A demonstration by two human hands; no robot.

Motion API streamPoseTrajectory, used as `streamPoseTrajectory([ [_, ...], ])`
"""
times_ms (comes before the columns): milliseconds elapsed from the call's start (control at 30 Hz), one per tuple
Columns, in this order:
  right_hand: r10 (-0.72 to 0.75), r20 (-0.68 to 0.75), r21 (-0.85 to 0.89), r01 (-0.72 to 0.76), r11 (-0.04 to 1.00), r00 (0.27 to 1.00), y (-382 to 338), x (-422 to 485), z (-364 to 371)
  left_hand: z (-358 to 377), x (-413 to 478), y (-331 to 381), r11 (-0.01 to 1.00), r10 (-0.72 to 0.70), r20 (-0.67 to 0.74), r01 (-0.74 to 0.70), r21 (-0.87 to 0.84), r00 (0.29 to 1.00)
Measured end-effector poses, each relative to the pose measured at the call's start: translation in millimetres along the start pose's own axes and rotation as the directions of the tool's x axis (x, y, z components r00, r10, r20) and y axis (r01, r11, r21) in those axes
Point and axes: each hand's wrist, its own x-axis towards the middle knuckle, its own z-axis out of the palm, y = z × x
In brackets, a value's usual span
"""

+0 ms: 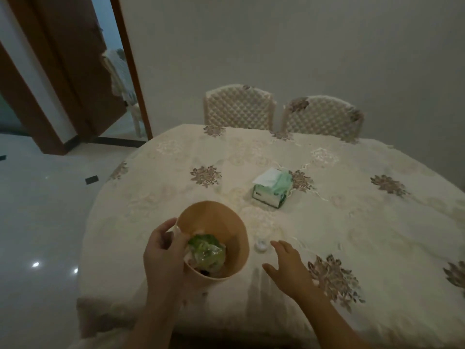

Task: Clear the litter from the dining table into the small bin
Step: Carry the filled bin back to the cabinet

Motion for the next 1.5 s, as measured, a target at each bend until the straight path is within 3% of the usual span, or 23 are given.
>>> streamPoseTrajectory([
  [367,-0.096,0.008,-0.093,0.096,0.991,0.995,13,52,49,5,15,-15,0.995,-0.032,-0.111,0.041,0.085,0.993],
  [467,-0.136,-0.072,-0.046,0.133,0.990,0.988,17,55,52,5,17,-14,0.995,-0.033,-0.131,0.045,0.086,0.991],
  [567,-0.104,-0.218,0.108,0.130,0.986,0.970,6,57,34,7,14,-13,0.996,-0.029,-0.136,0.039,0.077,0.990],
  [667,-0.184,-0.455,0.280,0.336,0.899,0.871,-28,54,-7,9,10,-10,0.997,-0.010,-0.130,0.020,0.077,0.991],
  [733,-0.315,-0.511,0.309,0.513,0.801,0.800,-60,43,-37,9,6,-6,0.997,0.017,-0.133,-0.007,0.071,0.991],
  [867,-0.645,-0.261,0.222,0.695,0.684,0.718,-101,16,-64,6,-6,3,0.997,0.068,-0.135,-0.062,0.049,0.989],
  [1033,-0.772,-0.067,0.074,0.775,0.628,0.632,-120,-1,-55,-10,-23,11,0.996,0.090,-0.194,-0.088,0.019,0.977],
  [1333,-0.841,-0.233,0.059,0.870,0.490,0.489,-199,-29,-70,-97,-68,47,0.948,0.055,-0.494,-0.200,-0.246,0.868],
  [1500,-0.908,-0.189,0.088,0.928,0.362,0.373,-271,-62,-34,-179,-106,64,0.886,0.040,-0.701,-0.351,-0.305,0.712],
])
